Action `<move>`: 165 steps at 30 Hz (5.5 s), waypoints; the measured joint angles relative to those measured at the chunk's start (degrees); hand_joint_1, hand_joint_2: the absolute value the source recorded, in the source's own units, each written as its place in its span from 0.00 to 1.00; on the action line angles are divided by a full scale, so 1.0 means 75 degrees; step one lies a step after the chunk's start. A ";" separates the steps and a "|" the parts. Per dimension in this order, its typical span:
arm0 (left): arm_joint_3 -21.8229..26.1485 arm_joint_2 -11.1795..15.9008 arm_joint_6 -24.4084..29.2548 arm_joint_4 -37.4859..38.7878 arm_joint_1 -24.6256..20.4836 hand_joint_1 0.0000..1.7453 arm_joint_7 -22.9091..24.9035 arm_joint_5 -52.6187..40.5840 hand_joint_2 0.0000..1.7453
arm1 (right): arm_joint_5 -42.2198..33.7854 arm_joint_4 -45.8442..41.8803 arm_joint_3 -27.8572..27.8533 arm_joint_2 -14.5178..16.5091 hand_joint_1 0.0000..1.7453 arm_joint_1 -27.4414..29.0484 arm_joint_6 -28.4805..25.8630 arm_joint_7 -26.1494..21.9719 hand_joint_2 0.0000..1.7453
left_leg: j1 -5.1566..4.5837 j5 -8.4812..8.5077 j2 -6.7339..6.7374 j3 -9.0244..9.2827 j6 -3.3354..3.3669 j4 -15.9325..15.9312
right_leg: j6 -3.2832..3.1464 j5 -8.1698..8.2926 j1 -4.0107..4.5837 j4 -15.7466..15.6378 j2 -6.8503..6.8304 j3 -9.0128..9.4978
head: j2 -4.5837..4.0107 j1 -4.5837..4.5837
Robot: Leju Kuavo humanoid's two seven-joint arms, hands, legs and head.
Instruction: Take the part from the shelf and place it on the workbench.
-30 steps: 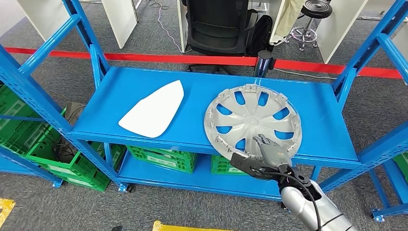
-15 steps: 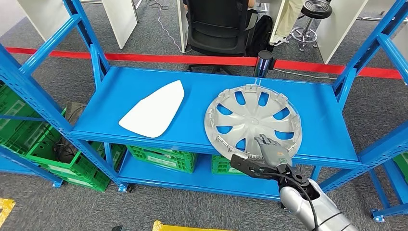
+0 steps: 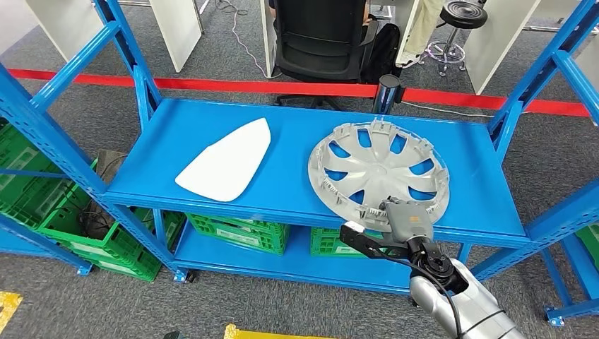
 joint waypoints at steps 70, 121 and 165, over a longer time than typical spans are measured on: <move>-0.0035 -0.0038 0.0249 0.0020 0.0102 0.00 -0.0296 0.0401 0.00 | -0.9799 -0.5202 -0.4245 -0.0425 1.00 0.1691 -0.3553 -0.3374 1.00 | -0.0002 0.0004 0.0003 -0.0027 0.0010 0.0003 | 0.0014 0.0011 -0.0002 -0.0018 0.0001 -0.0013 | 0.0000 0.0007; 0.0508 -0.0038 0.0173 0.0023 0.0109 0.00 -0.0251 0.1392 0.00 | -0.6262 -0.6851 -0.4001 -0.0350 1.00 0.2612 -0.4684 -0.2114 1.00 | -0.0020 -0.0011 0.0003 -0.0042 0.0034 0.0021 | 0.0025 0.0011 -0.0023 -0.0023 -0.0001 -0.0019 | 0.0000 0.0002; 0.0675 -0.0138 0.0040 0.0031 0.0139 0.00 -0.0229 0.1462 0.00 | -0.5720 -0.7169 -0.4065 -0.0474 1.00 0.2951 -0.4762 -0.1484 1.00 | 0.0026 -0.0111 0.0062 0.0002 0.0277 0.0124 | 0.0218 -0.0594 -0.0067 0.1208 -0.0024 -0.0790 | 0.0000 -0.0022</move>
